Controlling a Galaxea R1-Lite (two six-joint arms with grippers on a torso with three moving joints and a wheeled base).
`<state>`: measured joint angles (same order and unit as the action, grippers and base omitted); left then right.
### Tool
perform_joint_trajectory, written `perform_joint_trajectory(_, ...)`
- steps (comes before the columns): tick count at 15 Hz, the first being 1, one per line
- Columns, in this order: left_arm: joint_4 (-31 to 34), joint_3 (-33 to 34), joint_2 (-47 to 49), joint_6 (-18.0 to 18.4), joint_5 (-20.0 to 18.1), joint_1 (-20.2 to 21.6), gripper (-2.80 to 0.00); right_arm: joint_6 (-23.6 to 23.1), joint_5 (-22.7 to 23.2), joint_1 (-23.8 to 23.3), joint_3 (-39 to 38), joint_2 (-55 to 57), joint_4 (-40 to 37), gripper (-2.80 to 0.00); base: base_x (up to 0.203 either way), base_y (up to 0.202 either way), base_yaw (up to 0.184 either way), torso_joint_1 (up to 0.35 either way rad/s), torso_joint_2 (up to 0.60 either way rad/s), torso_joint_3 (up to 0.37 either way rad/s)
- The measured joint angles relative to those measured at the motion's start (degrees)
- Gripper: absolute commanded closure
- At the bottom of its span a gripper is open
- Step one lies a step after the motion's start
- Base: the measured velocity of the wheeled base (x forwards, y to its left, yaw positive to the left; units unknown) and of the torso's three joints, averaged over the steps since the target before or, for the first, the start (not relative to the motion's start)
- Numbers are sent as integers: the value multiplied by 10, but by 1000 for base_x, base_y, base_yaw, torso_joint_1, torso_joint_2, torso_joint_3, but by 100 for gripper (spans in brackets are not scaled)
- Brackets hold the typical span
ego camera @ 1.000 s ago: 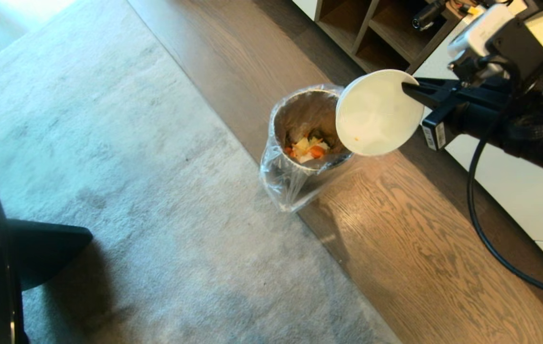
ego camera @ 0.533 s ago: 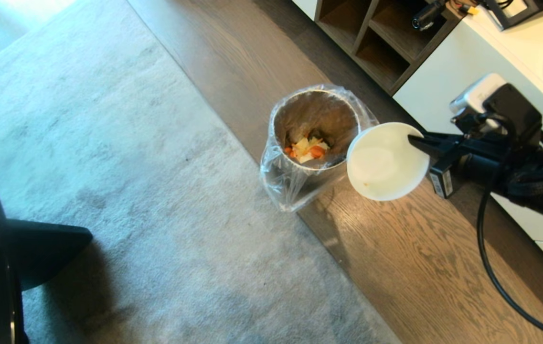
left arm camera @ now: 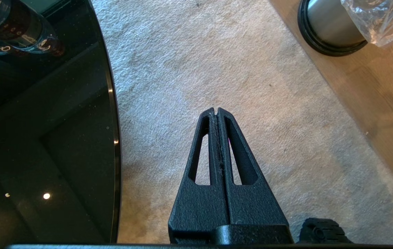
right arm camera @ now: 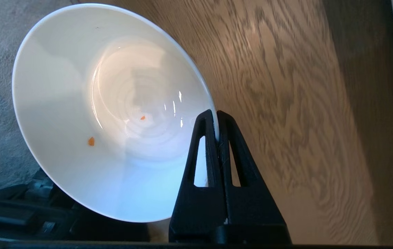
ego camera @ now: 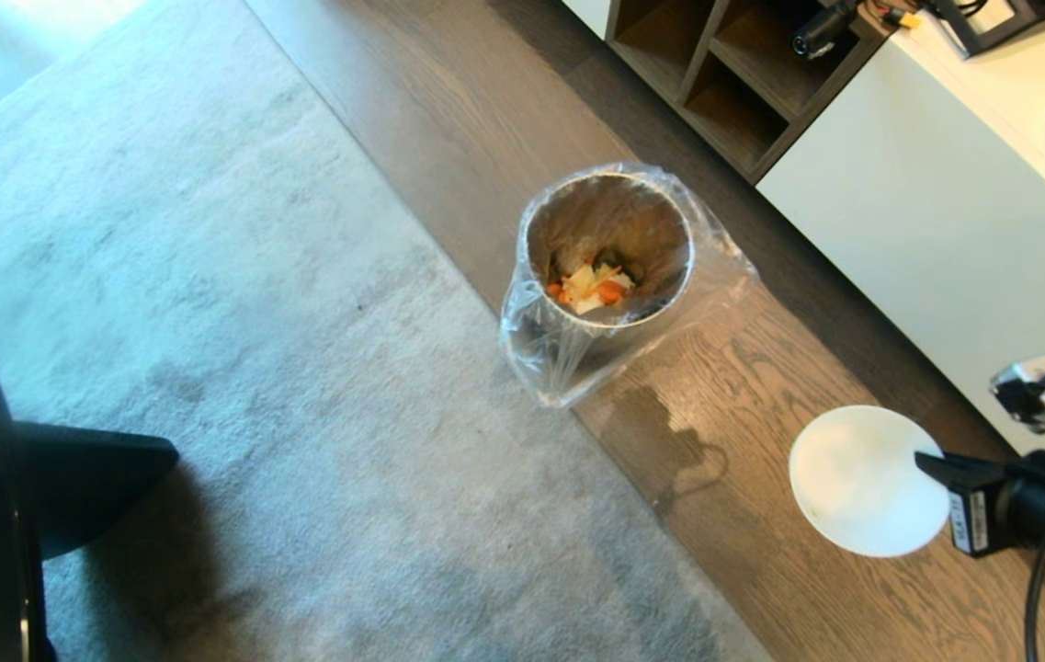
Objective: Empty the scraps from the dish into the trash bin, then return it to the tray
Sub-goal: Put the bowl back to the table
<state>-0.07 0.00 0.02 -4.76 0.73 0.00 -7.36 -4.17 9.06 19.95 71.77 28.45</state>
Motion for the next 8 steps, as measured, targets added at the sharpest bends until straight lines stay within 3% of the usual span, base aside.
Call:
perform_joint_trajectory(2, 0, 0, 0, 0, 0, 0, 0, 34, 25, -35, -68, -51, -2, 0, 0, 0, 0, 0, 0, 0)
perform_joint_trajectory(5, 0, 0, 0, 0, 0, 0, 0, 47, 68, -65, -159, -156, -13, 0, 0, 0, 0, 0, 0, 0)
perform_joint_trajectory(8, 0, 0, 0, -1, 0, 0, 0, 47, 77, -77, -189, -276, -96, 0, 0, 0, 0, 0, 0, 0)
